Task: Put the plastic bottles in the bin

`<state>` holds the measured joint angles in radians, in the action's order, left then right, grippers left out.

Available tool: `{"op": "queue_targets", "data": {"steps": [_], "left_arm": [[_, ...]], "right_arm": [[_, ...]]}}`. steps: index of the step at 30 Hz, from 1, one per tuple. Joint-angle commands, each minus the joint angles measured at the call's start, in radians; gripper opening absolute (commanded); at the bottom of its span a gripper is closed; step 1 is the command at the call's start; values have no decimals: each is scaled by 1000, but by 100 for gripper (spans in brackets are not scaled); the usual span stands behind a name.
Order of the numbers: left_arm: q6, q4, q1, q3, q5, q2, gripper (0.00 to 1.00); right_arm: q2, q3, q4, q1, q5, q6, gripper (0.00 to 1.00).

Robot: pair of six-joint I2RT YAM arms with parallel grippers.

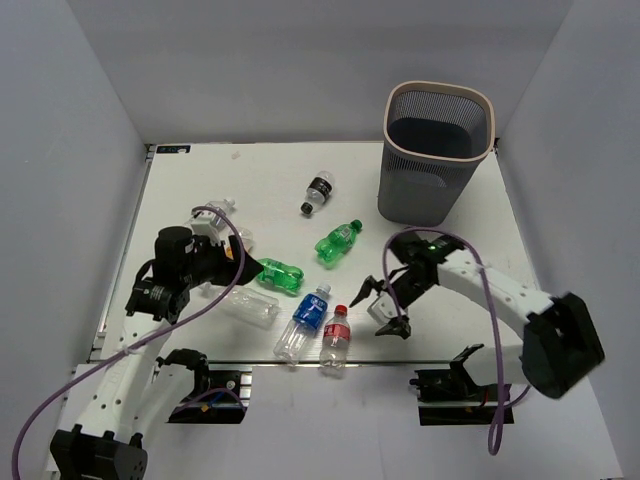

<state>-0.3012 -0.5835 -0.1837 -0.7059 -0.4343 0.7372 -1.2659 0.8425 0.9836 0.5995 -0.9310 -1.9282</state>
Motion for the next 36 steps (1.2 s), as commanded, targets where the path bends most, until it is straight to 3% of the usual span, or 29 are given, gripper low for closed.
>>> {"op": "queue_targets", "data": {"steps": [1,8,14,22,26,31,36], "left_arm": [[22,-51,-3,-47,-43,18,82],[13,-79,-3,-56,-23,-13,82],[4,-79,-3,-26,-23,-48,82],[25,-44,-3,-29,-139,-5,77],[62,-44,-3,-64,-167,43,77],[71,-33,-13,-64,-201,64,77],[30,76,-22,-27,-261,74,74]], "right_arm": [[-95,73,-23,92,41,-269,88],[-256,133,-134,249,130,-183,86],[-299,76,-304,322,222,-57,86],[-394,72,-350,393,302,37,77],[-461,122,-254,419,319,34,65],[-489,191,-102,414,314,54,43],[-371,199,-59,360,288,257,22]]}}
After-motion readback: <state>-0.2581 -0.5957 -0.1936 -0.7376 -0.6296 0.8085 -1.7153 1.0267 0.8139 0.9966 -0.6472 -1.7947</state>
